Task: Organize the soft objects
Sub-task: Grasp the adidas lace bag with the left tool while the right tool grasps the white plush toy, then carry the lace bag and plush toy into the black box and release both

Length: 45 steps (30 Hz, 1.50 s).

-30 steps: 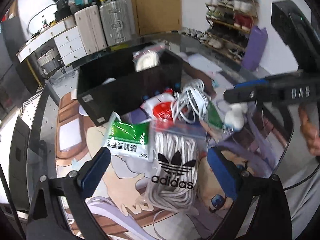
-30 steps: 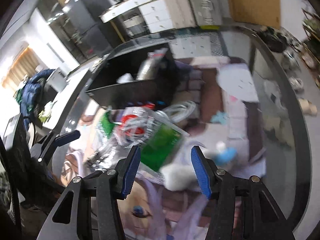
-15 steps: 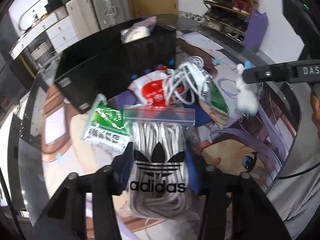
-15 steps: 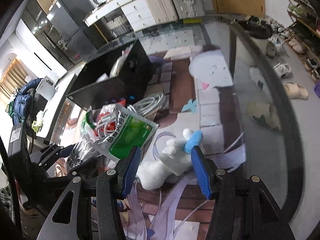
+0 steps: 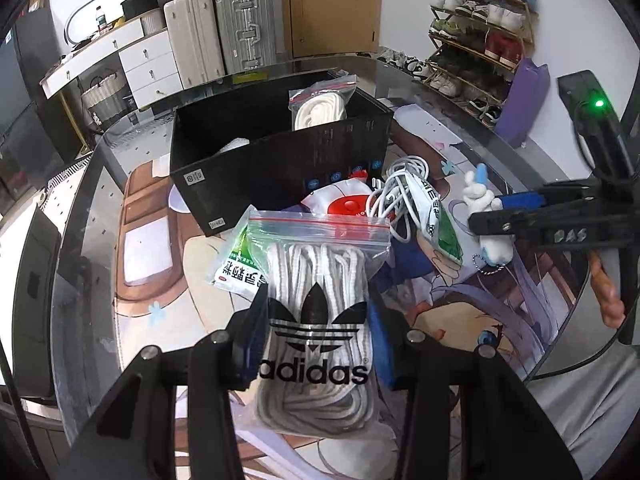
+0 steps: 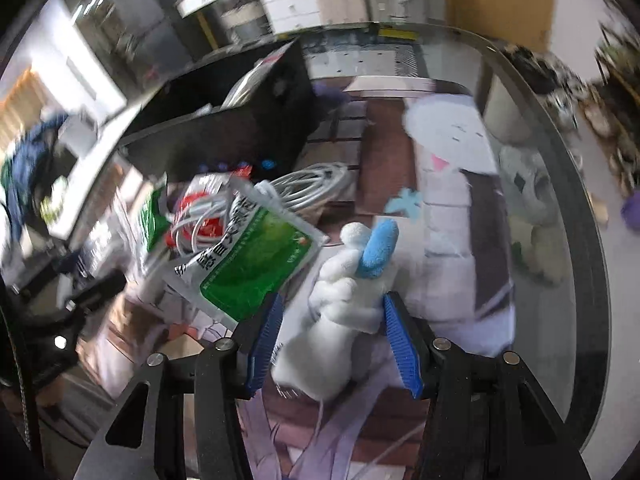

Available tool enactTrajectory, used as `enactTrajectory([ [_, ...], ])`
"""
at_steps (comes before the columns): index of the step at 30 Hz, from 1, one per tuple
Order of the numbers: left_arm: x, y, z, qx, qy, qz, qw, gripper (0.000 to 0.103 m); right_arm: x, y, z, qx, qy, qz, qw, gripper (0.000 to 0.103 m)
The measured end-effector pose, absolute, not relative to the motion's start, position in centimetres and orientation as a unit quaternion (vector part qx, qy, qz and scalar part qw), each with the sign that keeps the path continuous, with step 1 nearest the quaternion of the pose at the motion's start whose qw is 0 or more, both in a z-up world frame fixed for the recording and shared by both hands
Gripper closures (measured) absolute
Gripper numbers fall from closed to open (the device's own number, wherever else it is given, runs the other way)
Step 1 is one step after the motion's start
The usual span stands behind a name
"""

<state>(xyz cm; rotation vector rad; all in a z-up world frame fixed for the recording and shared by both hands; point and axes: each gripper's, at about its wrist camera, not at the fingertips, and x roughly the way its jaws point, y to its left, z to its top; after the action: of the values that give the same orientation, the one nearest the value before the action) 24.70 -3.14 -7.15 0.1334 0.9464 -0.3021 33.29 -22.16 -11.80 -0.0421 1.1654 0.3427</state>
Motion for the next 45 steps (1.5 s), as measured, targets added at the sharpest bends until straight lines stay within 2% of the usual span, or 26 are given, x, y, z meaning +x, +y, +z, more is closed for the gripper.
enactTrajectory([
  [1, 24.8, -3.1, -7.3, 0.064, 0.454, -0.144, 0.877, 0.060, 33.3, -21.6, -12.1, -0.031, 0.551, 0.167, 0.817, 0.049],
  [4, 25.0, -2.9, -7.2, 0.062, 0.455, -0.140, 0.877, 0.060, 32.7, -20.7, -12.1, -0.059, 0.544, 0.176, 0.818, 0.071],
  [7, 25.2, -2.7, -6.9, 0.059, 0.450, -0.136, 0.881, 0.060, 32.4, -20.9, -11.7, -0.044, 0.544, 0.193, 0.816, 0.074],
  [35, 23.5, -2.8, -3.4, 0.049, 0.398, -0.138, 0.905, 0.060, 29.1, -17.9, -5.4, -0.040, 0.459, 0.245, 0.853, 0.075],
  [45, 23.3, -2.5, -1.3, 0.042, 0.367, -0.126, 0.921, 0.060, 28.5, -16.6, -2.1, -0.036, 0.405, 0.261, 0.876, 0.075],
])
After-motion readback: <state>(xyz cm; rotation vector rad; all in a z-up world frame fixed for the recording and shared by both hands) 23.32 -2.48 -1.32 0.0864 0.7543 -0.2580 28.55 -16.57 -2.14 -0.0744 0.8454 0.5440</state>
